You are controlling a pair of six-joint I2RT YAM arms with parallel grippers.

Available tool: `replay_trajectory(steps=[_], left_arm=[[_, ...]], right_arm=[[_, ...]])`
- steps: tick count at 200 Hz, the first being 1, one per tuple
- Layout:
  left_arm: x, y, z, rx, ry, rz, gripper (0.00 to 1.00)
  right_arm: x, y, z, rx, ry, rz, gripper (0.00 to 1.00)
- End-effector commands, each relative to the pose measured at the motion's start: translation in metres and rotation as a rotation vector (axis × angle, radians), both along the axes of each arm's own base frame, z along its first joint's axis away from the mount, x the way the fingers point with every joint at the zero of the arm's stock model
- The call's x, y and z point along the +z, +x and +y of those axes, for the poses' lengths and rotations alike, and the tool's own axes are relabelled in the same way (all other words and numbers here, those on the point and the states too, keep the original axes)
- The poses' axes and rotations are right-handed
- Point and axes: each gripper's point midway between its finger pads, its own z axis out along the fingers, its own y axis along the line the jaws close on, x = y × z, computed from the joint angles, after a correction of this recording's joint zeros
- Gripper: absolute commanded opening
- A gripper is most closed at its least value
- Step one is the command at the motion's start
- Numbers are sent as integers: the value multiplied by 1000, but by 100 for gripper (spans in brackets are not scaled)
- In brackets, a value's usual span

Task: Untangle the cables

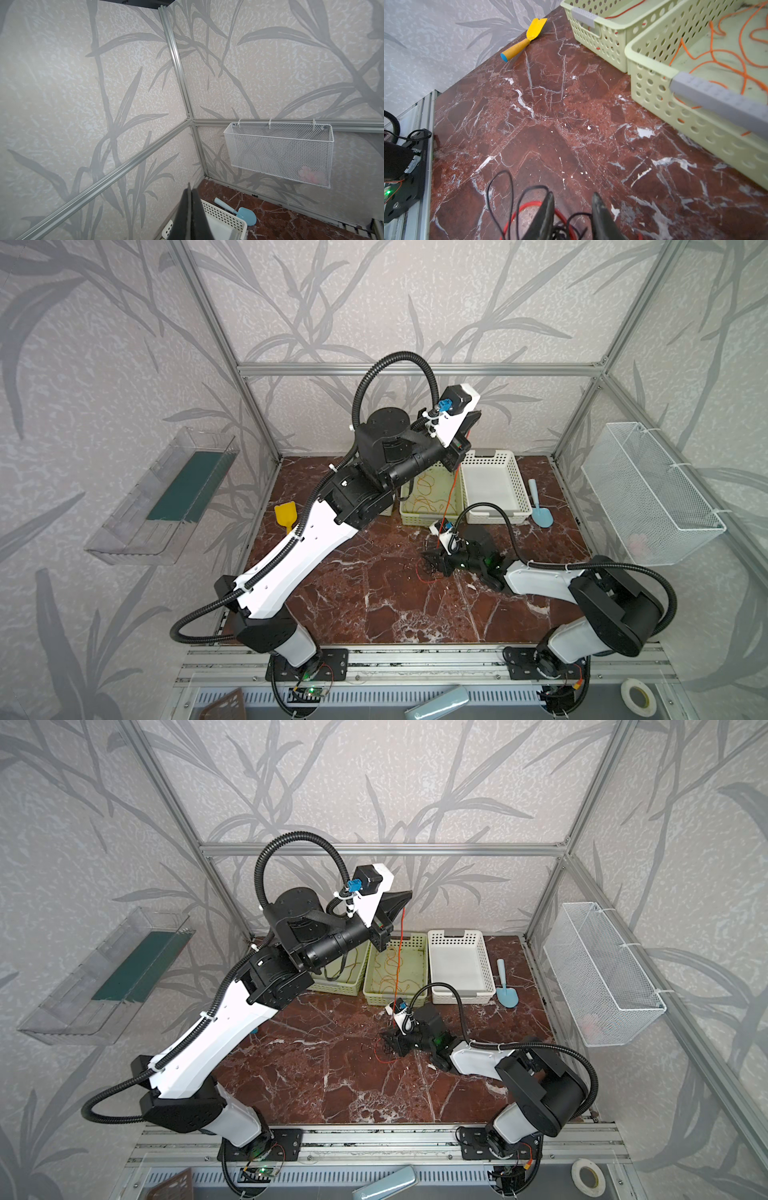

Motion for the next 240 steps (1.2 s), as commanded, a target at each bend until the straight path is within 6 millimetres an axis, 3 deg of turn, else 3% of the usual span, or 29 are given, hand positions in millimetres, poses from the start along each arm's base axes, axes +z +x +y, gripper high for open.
replay_trajectory(steps=[1, 32, 85, 129, 184, 240], left_arm=[[36, 1, 18, 78, -2, -113, 0], [65, 2, 33, 130, -29, -186, 0], [94, 8, 59, 208, -63, -261, 0], [106, 21, 85, 278, -85, -280, 0], [105, 48, 121, 365, -110, -238, 0], [122, 62, 152, 429, -169, -275, 0]], right_arm=[[-14, -6, -1, -13, 23, 53, 30], [-25, -11, -3, -21, 21, 91, 31], [-44, -19, -6, -29, -8, 137, 31], [-61, -19, -14, -78, -57, 180, 33], [-64, -17, -20, -104, -87, 175, 33], [-79, -20, -18, -128, -80, 211, 34]])
